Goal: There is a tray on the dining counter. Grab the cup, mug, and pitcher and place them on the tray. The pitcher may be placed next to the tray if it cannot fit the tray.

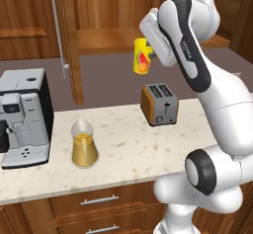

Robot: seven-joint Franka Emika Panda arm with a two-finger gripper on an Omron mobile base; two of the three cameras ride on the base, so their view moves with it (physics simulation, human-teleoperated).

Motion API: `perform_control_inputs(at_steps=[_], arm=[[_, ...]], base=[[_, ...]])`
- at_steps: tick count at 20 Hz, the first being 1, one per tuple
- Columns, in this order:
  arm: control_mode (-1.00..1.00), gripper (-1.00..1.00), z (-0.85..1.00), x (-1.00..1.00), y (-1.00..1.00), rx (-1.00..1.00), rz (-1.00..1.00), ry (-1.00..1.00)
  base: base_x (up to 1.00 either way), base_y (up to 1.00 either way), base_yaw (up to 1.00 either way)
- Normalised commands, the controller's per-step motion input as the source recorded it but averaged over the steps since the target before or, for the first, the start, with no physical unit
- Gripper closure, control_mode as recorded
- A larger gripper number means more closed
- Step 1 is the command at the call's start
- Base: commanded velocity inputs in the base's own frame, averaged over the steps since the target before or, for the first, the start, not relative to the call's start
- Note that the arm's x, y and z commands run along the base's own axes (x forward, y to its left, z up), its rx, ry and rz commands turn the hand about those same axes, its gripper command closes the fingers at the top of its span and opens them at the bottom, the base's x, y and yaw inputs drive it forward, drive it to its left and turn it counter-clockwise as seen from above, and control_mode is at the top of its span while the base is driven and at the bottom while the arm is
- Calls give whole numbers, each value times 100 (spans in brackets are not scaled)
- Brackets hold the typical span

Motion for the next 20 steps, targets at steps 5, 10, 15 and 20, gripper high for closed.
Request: perform_control_inputs(at_steps=[5,10,15,20], arm=[[-100,100,-54,-75,-24,-11,1,9],[-100,100,-38,-55,-6,-11,0,14],[-100,100,-13,-8,-42,0,0,23],[-100,100,-27,-12,-64,0,0,11]], base=[[0,0,0],[0,0,0],[0,0,0],[0,0,0]])
